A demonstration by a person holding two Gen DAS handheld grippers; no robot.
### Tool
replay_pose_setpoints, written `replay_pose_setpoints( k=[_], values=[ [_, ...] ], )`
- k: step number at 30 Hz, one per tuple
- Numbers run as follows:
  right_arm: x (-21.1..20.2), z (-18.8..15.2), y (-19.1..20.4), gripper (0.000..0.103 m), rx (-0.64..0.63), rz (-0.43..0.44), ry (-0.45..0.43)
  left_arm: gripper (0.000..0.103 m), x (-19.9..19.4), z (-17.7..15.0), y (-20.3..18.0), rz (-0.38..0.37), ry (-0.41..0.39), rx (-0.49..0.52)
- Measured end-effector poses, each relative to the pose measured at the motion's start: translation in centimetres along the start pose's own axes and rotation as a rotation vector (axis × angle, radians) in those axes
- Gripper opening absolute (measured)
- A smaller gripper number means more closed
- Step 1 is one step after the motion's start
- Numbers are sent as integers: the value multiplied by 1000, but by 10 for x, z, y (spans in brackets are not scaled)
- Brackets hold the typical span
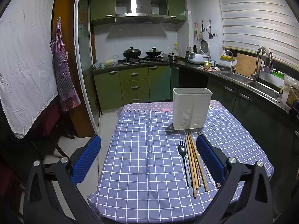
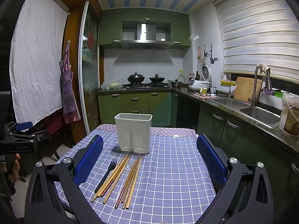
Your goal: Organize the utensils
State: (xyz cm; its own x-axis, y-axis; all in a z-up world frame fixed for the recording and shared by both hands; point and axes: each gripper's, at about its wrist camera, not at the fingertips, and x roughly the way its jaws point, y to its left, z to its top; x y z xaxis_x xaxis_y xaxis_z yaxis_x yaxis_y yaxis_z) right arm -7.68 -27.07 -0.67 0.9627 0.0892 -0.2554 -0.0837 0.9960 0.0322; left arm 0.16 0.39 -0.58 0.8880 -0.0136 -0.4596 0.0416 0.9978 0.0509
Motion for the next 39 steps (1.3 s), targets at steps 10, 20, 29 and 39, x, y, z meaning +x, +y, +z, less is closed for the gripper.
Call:
replay_pose_setpoints(
  k=[10, 20, 29, 39],
  values=[
    [1, -1, -1, 99, 4, 1, -1, 97, 0, 0, 0, 0, 1, 2],
    [1, 0, -4, 99, 9, 2, -3, 97, 0, 0, 1, -2, 3, 2],
    [1, 0, -3, 99, 11, 1, -4, 97, 0, -3, -2, -3, 7, 7],
    [1, 0, -2, 99, 9, -1, -1, 97, 1, -3, -4, -3, 12, 8]
  ],
)
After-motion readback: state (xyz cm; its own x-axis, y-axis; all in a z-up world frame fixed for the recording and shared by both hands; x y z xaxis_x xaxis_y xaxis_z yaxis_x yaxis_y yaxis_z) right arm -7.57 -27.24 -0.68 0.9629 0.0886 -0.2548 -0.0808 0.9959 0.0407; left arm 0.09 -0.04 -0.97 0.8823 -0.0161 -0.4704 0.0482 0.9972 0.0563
